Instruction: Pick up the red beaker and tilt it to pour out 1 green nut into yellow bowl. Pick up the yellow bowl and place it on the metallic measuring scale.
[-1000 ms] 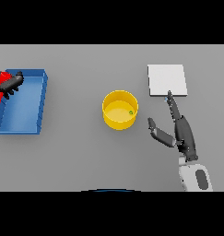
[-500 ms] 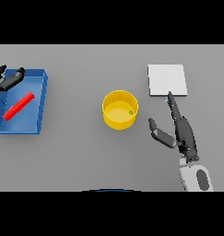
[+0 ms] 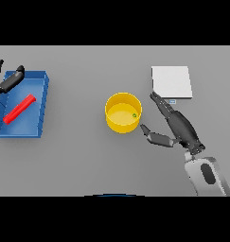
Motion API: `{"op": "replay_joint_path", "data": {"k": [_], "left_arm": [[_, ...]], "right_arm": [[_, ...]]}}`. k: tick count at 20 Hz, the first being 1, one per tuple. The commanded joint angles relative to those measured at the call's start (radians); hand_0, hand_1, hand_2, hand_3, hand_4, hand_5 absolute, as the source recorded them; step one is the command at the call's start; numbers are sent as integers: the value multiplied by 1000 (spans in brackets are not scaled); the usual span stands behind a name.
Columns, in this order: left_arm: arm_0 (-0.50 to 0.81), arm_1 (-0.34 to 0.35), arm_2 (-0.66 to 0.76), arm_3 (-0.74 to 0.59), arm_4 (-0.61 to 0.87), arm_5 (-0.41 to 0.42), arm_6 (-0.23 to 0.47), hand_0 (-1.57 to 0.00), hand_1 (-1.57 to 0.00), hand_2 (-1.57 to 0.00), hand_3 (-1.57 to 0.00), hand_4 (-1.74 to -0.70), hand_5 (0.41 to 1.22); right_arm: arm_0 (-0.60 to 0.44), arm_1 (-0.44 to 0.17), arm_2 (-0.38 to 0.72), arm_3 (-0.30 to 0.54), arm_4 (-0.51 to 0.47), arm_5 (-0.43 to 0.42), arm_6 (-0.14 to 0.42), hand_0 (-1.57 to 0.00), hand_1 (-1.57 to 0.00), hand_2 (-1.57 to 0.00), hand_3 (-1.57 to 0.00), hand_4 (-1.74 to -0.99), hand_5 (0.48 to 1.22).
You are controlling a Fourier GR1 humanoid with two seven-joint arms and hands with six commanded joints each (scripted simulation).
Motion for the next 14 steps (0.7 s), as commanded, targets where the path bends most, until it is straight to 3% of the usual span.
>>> {"op": "replay_joint_path", "data": {"k": [1, 3, 7, 14], "left_arm": [[1, -4, 2, 6, 2, 1, -5, -11, -9, -9, -7, -719, 670], [6, -13, 7, 12, 12, -2, -21, -6, -6, -5, -4, -719, 664], [13, -7, 0, -4, 13, -9, -13, -2, -2, -2, -1, -712, 672], [29, 1, 15, -15, 33, -13, -23, 0, 0, 0, 1, -722, 688]], "right_arm": [[-34, -31, 27, 7, 51, 19, 15, 1, 1, 1, 1, -1204, 708], [-118, -82, 98, 30, 151, 71, 24, 1, 1, 1, 1, -1220, 701], [-267, -174, 215, 103, 302, 150, -50, 1, 1, 1, 1, -1228, 703], [-440, -195, 355, 238, 403, 285, -118, 1, 1, 1, 1, -1219, 705]]}}
